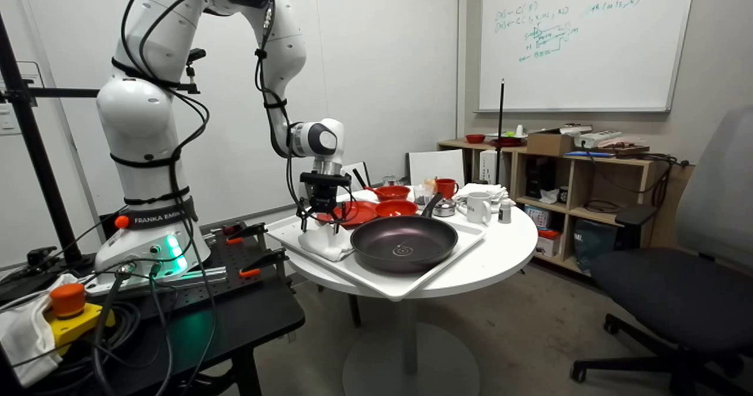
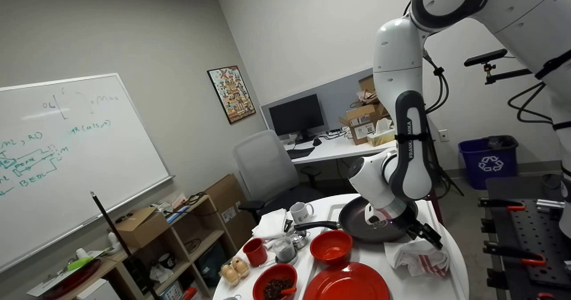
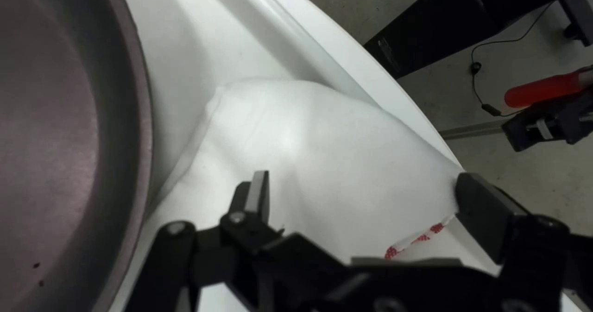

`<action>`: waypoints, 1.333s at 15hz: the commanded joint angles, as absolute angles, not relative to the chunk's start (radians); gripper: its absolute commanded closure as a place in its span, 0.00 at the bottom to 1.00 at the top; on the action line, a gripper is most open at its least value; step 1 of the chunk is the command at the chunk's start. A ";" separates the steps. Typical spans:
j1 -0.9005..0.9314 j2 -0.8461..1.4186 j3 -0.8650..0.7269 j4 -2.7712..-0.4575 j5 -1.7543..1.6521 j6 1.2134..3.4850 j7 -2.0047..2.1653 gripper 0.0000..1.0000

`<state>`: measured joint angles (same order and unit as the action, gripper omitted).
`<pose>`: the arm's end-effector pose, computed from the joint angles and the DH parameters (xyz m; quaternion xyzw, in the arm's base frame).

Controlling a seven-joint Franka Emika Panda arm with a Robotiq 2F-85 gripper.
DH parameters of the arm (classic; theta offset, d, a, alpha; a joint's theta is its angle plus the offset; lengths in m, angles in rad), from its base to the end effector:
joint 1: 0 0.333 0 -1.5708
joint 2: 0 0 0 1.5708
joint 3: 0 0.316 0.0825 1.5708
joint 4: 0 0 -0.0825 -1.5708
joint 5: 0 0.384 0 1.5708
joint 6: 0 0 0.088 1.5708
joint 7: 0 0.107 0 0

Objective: Pick up the white towel, wipe the inside of the pan and put the towel back on the table.

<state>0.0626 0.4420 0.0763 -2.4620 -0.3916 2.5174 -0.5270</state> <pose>0.4160 0.0662 0.0978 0.8540 0.4818 -0.1943 0.0280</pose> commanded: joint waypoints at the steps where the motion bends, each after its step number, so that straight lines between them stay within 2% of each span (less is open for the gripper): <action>1: 0.024 0.507 0.103 -2.409 -0.389 2.544 -0.594 0.00; 8: -0.025 0.602 0.127 -2.349 -0.371 2.557 -0.709 0.00; 9: -0.028 0.608 0.128 -2.347 -0.371 2.564 -0.714 0.19; 16: -0.031 0.618 0.134 -2.344 -0.370 2.586 -0.734 0.73; 19: -0.025 0.601 0.140 -2.362 -0.373 2.599 -0.728 0.92; 20: -0.023 0.592 0.142 -2.371 -0.373 2.605 -0.724 0.93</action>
